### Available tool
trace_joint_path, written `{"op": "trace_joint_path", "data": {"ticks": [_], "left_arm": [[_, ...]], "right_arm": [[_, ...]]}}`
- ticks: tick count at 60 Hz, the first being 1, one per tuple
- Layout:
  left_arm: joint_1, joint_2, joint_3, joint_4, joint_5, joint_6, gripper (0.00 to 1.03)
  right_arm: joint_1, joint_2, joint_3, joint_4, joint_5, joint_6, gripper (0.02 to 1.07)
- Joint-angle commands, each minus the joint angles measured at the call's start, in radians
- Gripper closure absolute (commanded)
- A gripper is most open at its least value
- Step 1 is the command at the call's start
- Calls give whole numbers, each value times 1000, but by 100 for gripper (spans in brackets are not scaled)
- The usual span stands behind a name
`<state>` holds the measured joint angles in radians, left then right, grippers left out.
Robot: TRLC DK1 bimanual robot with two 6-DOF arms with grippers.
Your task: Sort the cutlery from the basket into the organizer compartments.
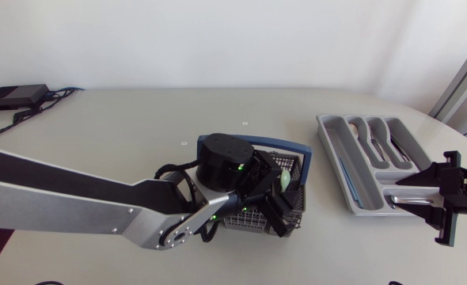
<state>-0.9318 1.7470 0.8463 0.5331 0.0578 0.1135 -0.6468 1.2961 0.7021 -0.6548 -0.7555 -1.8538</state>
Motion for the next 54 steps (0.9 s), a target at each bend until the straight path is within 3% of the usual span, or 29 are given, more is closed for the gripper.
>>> {"op": "trace_joint_path", "data": {"ticks": [1, 17, 32, 54], "left_arm": [[2, 26, 30, 8, -3, 9, 38], [2, 48, 62, 7, -3, 11, 39], [4, 46, 59, 8, -3, 8, 61], [4, 52, 79, 2, 0, 11, 67]], "right_arm": [[7, 15, -26, 4, 1, 15, 47], [7, 14, -29, 7, 1, 16, 47], [7, 15, -29, 14, 2, 16, 47], [7, 17, -30, 20, 5, 16, 47]]}}
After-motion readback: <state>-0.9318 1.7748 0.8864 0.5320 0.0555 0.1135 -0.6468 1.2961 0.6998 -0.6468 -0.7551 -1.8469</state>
